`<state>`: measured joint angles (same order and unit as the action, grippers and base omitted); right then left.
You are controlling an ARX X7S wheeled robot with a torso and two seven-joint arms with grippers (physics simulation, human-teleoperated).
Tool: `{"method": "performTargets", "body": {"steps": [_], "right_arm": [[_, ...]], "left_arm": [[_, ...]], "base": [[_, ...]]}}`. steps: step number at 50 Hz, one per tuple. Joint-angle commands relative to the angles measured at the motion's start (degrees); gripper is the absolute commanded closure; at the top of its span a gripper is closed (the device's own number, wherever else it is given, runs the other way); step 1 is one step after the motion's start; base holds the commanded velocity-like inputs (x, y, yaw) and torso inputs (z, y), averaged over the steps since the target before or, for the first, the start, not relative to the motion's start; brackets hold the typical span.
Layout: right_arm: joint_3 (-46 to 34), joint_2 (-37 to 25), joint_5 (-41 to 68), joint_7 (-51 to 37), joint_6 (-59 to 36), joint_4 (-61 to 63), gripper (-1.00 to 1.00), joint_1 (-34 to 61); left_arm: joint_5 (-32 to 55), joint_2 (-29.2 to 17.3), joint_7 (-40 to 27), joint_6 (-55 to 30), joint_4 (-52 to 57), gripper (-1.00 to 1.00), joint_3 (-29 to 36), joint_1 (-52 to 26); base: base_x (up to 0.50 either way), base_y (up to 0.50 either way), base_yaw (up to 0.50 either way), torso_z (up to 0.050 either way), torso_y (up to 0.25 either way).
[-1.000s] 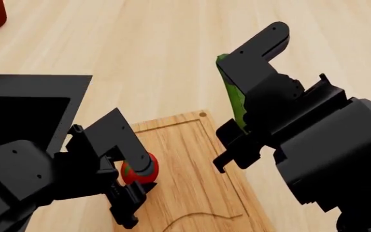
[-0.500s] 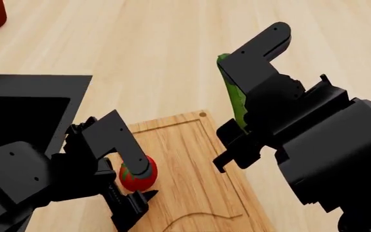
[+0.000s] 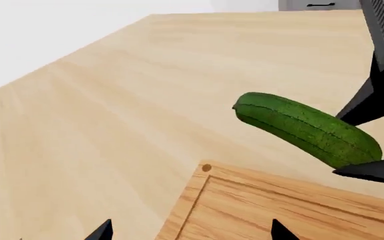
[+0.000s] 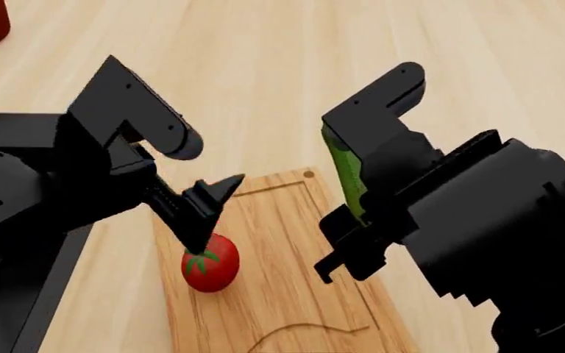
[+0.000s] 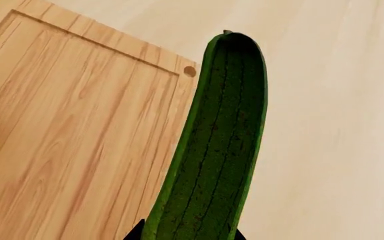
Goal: Pick the vegetables from the sink and place them on the cutting board.
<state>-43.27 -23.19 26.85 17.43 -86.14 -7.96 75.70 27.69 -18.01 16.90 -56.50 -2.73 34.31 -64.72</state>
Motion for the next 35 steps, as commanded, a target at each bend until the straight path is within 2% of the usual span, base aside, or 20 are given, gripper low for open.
{"method": "performTargets", "body": {"steps": [1, 4, 9, 13, 35], "right_arm": [[-1.93, 3.67, 4.63, 3.49, -3.36, -8.51, 1.0, 4.67], [-4.22, 4.57, 7.85, 4.7, -3.64, -12.07, 1.0, 6.48], [-13.48, 5.88, 12.28, 9.02, -3.28, -19.41, 1.0, 11.2], [-15.75, 6.55, 13.9, 10.4, -3.26, -21.41, 1.0, 11.65], [-15.9, 6.25, 20.28, 7.57, -1.87, -22.29, 1.0, 7.42]], "left_arm": [[-1.32, 3.52, -9.3, 8.85, -8.33, -1.0, -11.91, -0.42], [-1.0, 3.54, -10.11, 9.85, -8.37, -1.0, -13.3, 0.16], [-0.38, 3.2, -10.48, 9.76, -7.1, -1.0, -13.89, 1.25], [-0.2, 3.11, -10.93, 9.88, -6.69, -1.0, -14.32, 1.43], [1.14, 2.46, -11.45, 8.45, -3.62, -1.0, -14.16, 2.44]], "base": [[0.0, 0.0, 0.0, 0.0, 0.0], [0.0, 0.0, 0.0, 0.0, 0.0], [0.0, 0.0, 0.0, 0.0, 0.0], [0.0, 0.0, 0.0, 0.0, 0.0], [0.0, 0.0, 0.0, 0.0, 0.0]]}}
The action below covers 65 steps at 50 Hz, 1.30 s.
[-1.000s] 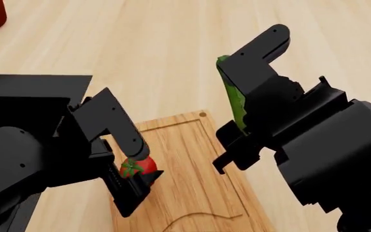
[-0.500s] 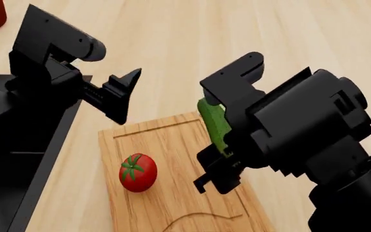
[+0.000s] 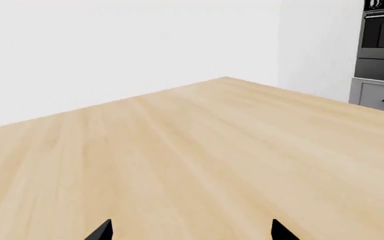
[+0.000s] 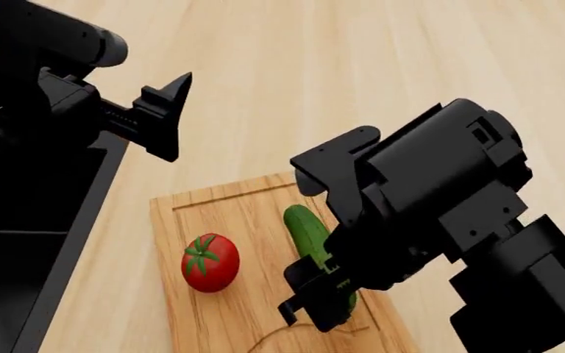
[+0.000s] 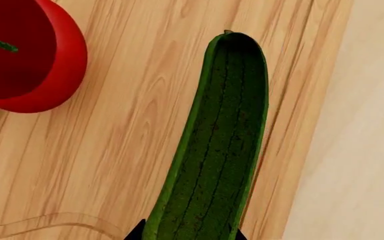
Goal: Pick the vegetables from the sink and place them on the cutting board.
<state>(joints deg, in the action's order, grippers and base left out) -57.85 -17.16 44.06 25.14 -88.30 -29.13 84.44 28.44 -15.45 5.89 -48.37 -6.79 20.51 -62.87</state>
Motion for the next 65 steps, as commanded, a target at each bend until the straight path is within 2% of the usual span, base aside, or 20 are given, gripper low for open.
{"method": "performTargets", "body": {"steps": [1, 13, 14, 31, 40, 43, 49, 56, 63, 65], "right_arm": [[-1.46, 0.19, 3.21, -0.17, 0.37, -1.08, 1.0, -1.37], [-2.49, 0.03, 3.26, -1.56, 1.91, -2.17, 1.0, -0.99], [-2.43, -0.07, 3.28, -1.64, 1.89, -2.36, -1.0, -0.65], [-1.03, -0.29, 3.54, -2.87, 3.36, -3.49, -1.0, 3.54], [4.14, -1.99, 5.23, -7.72, 2.67, 0.74, -1.0, 5.86], [6.93, -2.56, 4.46, -11.89, 4.31, 1.92, -1.0, 5.51], [9.97, -5.44, 3.2, -18.47, 9.31, 11.17, -1.0, 2.25], [21.23, -10.16, 4.48, -32.01, 15.37, 26.82, -1.0, -7.2], [24.09, -11.74, 1.74, -37.44, 23.81, 33.45, -1.0, -14.53], [21.7, -12.99, -1.3, -38.88, 25.59, 35.8, -1.0, -16.22]], "left_arm": [[0.36, -0.09, -0.5, 0.36, 0.36, -1.0, -0.38, 0.53], [0.67, -0.22, -0.69, 0.19, 0.58, -1.0, -0.16, 0.82], [0.6, -0.25, -0.67, 0.33, 0.6, -1.0, -0.05, 0.93], [0.86, -0.55, -0.64, 0.13, 0.72, -1.0, 0.54, 0.96], [1.08, -0.25, -1.14, 0.15, 0.47, -1.0, 0.26, 0.49], [1.72, -0.09, -1.76, -0.39, 1.54, -1.0, -0.36, 0.81], [2.25, 0.78, -2.23, 0.9, 0.33, -1.0, -1.6, 1.06], [4.0, 1.1, -7.89, 1.67, 7.06, -1.0, -6.7, 5.3], [3.63, 1.54, -12.52, 4.55, 13.42, -1.0, -9.37, 11.0], [1.9, 1.62, -13.4, 7.02, 14.83, -1.0, -8.6, 13.07]], "base": [[0.0, 0.0, 0.0, 0.0, 0.0], [0.0, 0.0, 0.0, 0.0, 0.0], [0.0, 0.0, 0.0, 0.0, 0.0], [0.0, 0.0, 0.0, 0.0, 0.0], [0.0, 0.0, 0.0, 0.0, 0.0], [0.0, 0.0, 0.0, 0.0, 0.0], [0.0, 0.0, 0.0, 0.0, 0.0], [0.0, 0.0, 0.0, 0.0, 0.0], [0.0, 0.0, 0.0, 0.0, 0.0], [0.0, 0.0, 0.0, 0.0, 0.0]]}}
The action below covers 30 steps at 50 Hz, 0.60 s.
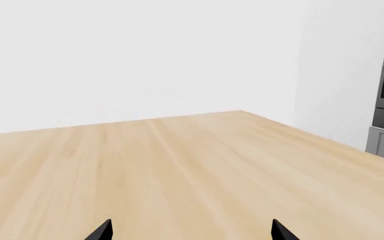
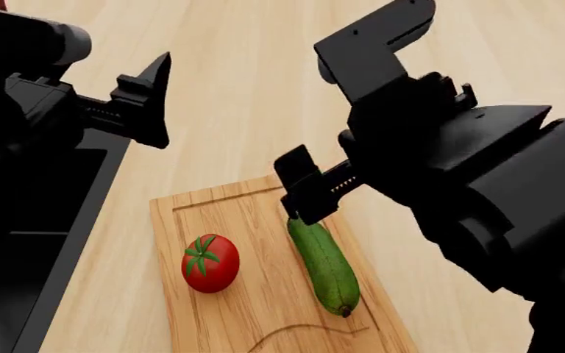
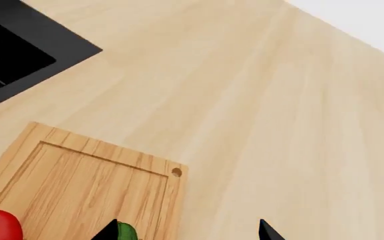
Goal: Pick the vegetables from the sink and place them on the cutting board.
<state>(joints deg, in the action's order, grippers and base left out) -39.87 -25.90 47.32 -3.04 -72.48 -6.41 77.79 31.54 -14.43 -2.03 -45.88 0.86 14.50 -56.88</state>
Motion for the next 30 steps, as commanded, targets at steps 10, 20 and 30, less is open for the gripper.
{"method": "performTargets", "body": {"steps": [10, 20, 30], "right_arm": [[7.23, -6.12, -6.52, -12.91, 22.85, 19.56, -1.0, -21.17], [9.32, -8.04, -8.51, -13.85, 32.21, 24.4, -1.0, -28.72], [13.83, -12.32, -6.3, -17.63, 36.24, 34.15, -1.0, -36.85]], "left_arm": [[-2.34, 0.22, -4.82, 10.13, 12.79, -1.0, -0.86, 13.61], [-1.19, -0.13, -6.6, 12.63, 23.68, -1.0, -1.65, 18.61], [-0.02, -1.37, -6.87, 15.97, 28.95, -1.0, -3.25, 26.54]], "base": [[0.0, 0.0, 0.0, 0.0, 0.0], [0.0, 0.0, 0.0, 0.0, 0.0], [0.0, 0.0, 0.0, 0.0, 0.0]]}}
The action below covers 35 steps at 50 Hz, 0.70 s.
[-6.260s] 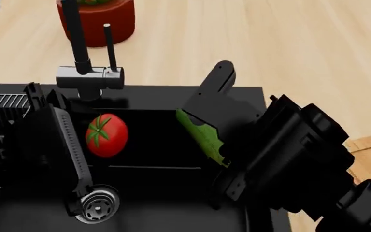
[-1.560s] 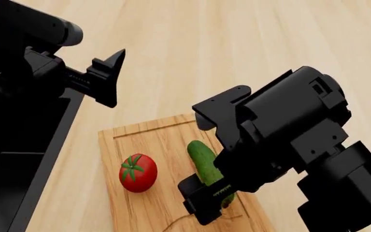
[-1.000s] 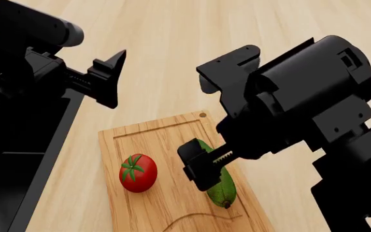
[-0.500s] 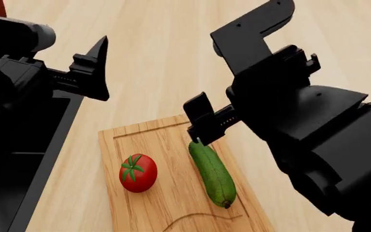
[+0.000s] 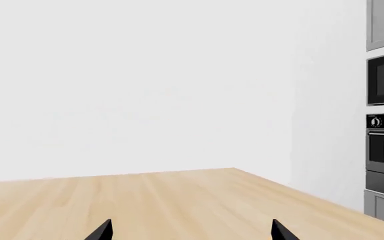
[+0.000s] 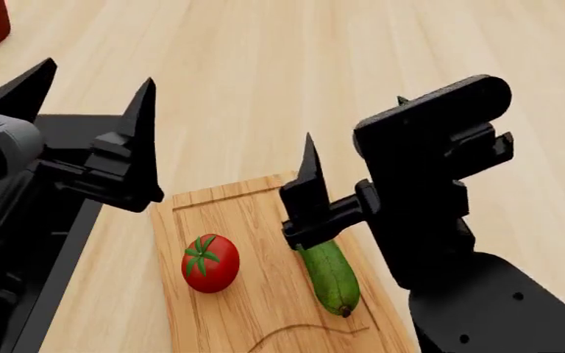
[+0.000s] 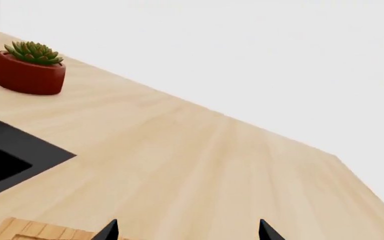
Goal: Pick the vegetables from the sink and place them on the cutting board.
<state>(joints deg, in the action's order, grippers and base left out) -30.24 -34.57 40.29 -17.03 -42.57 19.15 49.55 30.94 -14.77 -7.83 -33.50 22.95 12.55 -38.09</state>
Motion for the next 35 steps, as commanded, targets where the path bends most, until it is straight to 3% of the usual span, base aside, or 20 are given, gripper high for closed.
{"method": "performTargets", "body": {"steps": [1, 16, 35], "right_arm": [[4.11, -3.92, 0.16, -3.64, 7.41, 8.78, -1.0, -10.01], [10.16, -11.4, 3.05, -17.16, 7.54, 31.36, -1.0, -23.8], [9.99, -11.58, 3.86, -21.22, 6.32, 37.03, -1.0, -24.27]], "left_arm": [[0.28, -1.32, -0.66, 4.2, 7.14, -1.0, -0.96, 8.78], [3.23, -4.16, -3.02, 8.35, 23.35, -1.0, -4.28, 20.37], [3.15, -6.94, -2.15, 13.69, 29.1, -1.0, -5.71, 27.69]], "base": [[0.0, 0.0, 0.0, 0.0, 0.0], [0.0, 0.0, 0.0, 0.0, 0.0], [0.0, 0.0, 0.0, 0.0, 0.0]]}}
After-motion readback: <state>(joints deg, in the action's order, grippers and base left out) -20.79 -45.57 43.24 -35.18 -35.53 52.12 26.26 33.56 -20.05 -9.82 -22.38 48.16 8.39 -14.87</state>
